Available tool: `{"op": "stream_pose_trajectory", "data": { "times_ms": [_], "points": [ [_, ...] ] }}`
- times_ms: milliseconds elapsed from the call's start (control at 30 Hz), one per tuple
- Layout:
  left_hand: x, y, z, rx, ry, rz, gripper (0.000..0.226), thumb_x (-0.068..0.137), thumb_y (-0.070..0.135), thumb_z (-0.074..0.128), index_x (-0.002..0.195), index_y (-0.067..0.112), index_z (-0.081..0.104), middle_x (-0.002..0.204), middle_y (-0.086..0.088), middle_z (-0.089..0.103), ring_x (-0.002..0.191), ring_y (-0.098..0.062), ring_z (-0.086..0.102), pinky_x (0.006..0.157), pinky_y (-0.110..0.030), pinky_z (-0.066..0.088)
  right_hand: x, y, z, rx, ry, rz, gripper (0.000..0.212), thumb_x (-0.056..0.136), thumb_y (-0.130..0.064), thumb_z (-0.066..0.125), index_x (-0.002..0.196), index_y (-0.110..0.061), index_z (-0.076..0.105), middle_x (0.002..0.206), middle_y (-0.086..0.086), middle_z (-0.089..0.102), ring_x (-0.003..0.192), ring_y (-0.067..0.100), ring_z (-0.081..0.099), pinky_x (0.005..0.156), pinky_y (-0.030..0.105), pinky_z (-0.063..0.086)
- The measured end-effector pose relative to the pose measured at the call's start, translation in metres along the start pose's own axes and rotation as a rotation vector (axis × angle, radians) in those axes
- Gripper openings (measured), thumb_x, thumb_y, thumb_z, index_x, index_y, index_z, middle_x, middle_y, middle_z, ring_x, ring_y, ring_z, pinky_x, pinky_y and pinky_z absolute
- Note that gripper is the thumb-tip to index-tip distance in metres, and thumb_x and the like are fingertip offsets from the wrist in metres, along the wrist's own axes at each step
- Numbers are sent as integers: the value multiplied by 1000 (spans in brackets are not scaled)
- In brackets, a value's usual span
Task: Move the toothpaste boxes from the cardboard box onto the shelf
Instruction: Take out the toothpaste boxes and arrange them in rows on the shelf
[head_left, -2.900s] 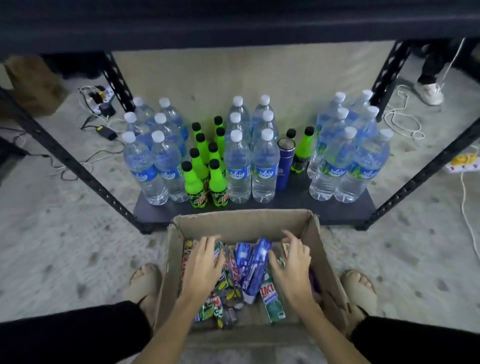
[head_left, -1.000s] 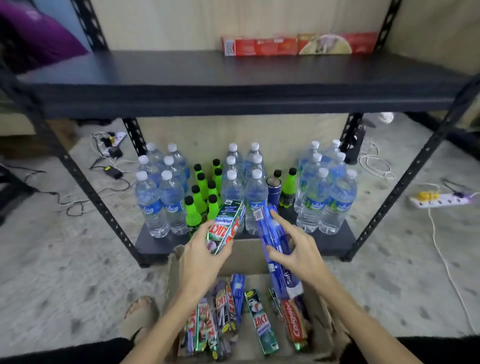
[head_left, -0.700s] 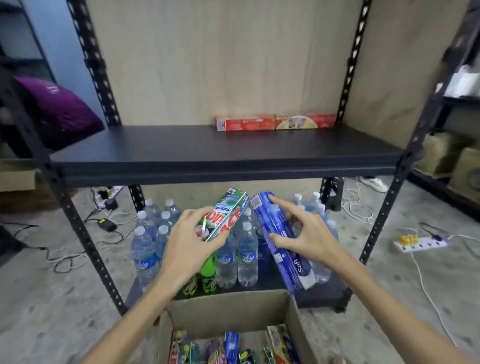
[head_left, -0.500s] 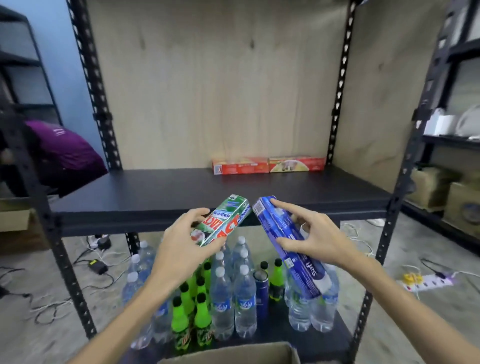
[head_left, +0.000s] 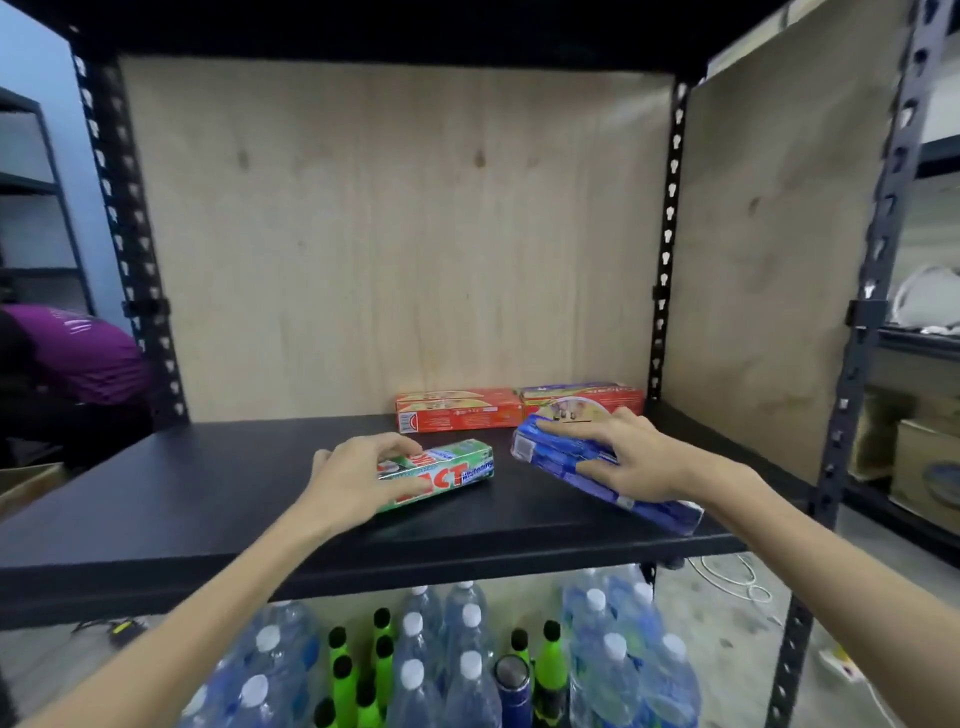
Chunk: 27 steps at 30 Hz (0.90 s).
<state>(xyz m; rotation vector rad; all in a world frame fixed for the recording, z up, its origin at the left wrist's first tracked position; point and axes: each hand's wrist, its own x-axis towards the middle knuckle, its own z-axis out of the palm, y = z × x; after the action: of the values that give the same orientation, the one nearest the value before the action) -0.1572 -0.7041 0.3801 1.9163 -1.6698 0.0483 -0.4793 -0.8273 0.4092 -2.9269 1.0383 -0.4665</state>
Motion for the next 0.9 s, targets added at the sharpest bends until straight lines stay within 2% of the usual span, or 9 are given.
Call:
{"op": "stream_pose_trajectory", "data": {
  "times_ms": [100,233,300,400,533,633,733,800,900],
  "points": [
    [23,-11,12,53,-21,18,41,84,58,71,122,49,59,128,20,64,121,-9,55,104,-42,26,20,18,14,-50,-9,47,61,103,-31,50,144,-67,24,157,-8,36,129,19,27,115,45,21],
    [50,-21,30,87,-23,72,35,90,55,66,121,56,50,132,14,60,117,-5,46,99,-35,21,43,44,33,4,3,81,65,104,-22,46,138,-73,25,159,-9,34,123,15,26,106,39,18],
    [65,-23,39,109,-15,121,35,93,51,64,125,53,52,132,14,57,116,0,40,97,-31,18,55,55,39,75,7,96,68,105,-19,44,132,-79,26,157,-10,35,123,11,23,104,37,15],
    [90,-23,53,134,25,184,38,93,49,63,130,50,54,140,17,51,128,-9,39,102,-36,22,71,69,48,98,31,99,69,104,-14,43,135,-74,29,157,-16,34,137,14,20,106,40,12],
    [116,-20,74,129,61,187,40,92,53,63,132,49,56,135,11,42,133,-17,31,112,-37,21,89,86,61,118,106,94,73,101,-5,42,133,-71,36,149,-21,33,133,14,21,102,40,17],
    [129,-18,86,125,90,229,42,93,52,62,134,48,56,130,10,41,131,-16,29,110,-34,20,100,101,69,189,140,116,65,102,-15,48,131,-73,39,139,-17,32,131,15,21,98,37,16],
    [138,-20,93,129,122,242,43,93,53,61,136,49,55,127,11,43,127,-15,32,107,-32,22,106,111,74,204,177,136,49,97,-43,58,134,-69,40,137,-13,33,129,12,20,99,36,14],
    [141,-22,96,134,147,259,45,92,59,57,136,49,55,123,12,44,124,-13,35,109,-33,26,109,113,76,199,200,146,52,94,-51,60,137,-69,37,132,-11,33,123,9,20,98,34,13],
    [143,-23,96,146,154,259,55,84,64,47,136,48,54,122,15,45,122,-11,38,108,-34,27,115,114,79,171,238,168,62,93,-54,61,144,-66,27,133,-7,31,125,12,22,97,33,13]
  ]
}}
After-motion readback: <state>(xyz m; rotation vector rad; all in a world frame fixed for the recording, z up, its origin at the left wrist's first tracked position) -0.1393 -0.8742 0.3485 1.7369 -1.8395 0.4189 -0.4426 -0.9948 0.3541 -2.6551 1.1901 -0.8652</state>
